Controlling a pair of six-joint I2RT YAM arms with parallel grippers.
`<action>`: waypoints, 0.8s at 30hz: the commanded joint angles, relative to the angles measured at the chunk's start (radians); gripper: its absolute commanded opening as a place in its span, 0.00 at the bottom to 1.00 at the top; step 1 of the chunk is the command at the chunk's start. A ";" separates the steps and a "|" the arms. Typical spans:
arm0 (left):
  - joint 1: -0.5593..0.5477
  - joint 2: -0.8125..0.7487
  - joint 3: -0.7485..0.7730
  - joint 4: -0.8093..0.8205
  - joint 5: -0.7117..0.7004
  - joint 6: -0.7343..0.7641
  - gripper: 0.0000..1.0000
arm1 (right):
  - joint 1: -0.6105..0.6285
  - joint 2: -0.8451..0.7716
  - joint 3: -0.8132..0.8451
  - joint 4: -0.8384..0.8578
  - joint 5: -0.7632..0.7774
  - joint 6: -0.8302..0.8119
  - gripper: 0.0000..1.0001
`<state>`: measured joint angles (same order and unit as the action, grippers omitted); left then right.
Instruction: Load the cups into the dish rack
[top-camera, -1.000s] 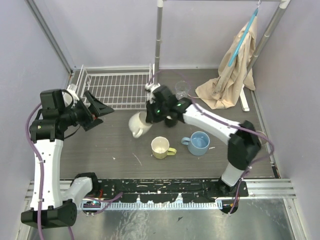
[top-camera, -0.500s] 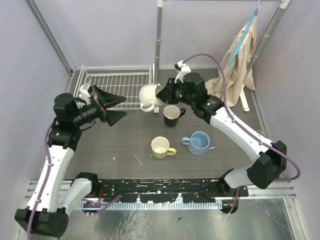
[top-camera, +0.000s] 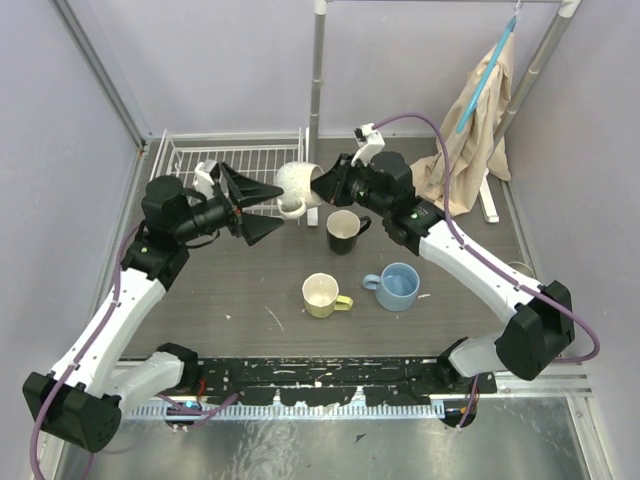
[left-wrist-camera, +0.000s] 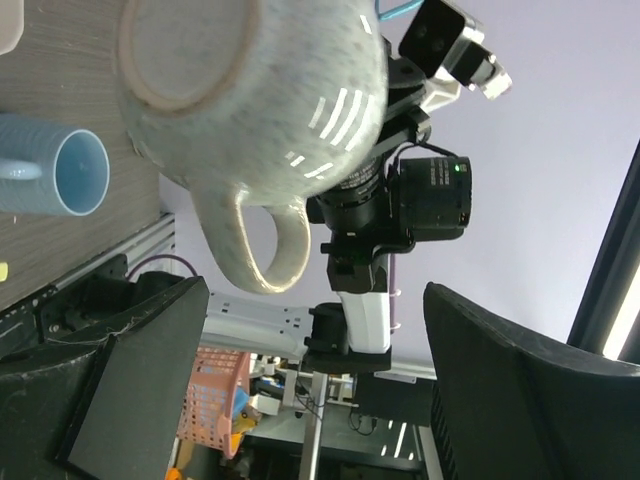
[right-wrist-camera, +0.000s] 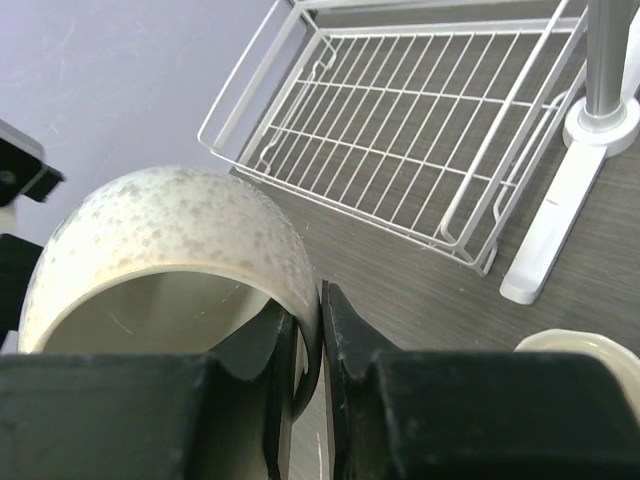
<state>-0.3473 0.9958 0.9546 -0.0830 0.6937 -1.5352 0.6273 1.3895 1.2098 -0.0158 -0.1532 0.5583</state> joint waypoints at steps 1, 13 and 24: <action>-0.023 0.027 0.015 0.050 -0.031 -0.034 0.97 | 0.004 -0.094 0.004 0.266 0.012 0.044 0.01; -0.087 0.131 -0.006 0.316 -0.084 -0.151 0.92 | 0.021 -0.102 -0.143 0.518 0.057 0.048 0.01; -0.135 0.192 0.017 0.387 -0.089 -0.165 0.78 | 0.032 -0.070 -0.191 0.606 0.083 0.044 0.01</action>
<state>-0.4648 1.1709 0.9337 0.2268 0.6167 -1.6913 0.6437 1.3434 1.0039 0.3782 -0.0750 0.5747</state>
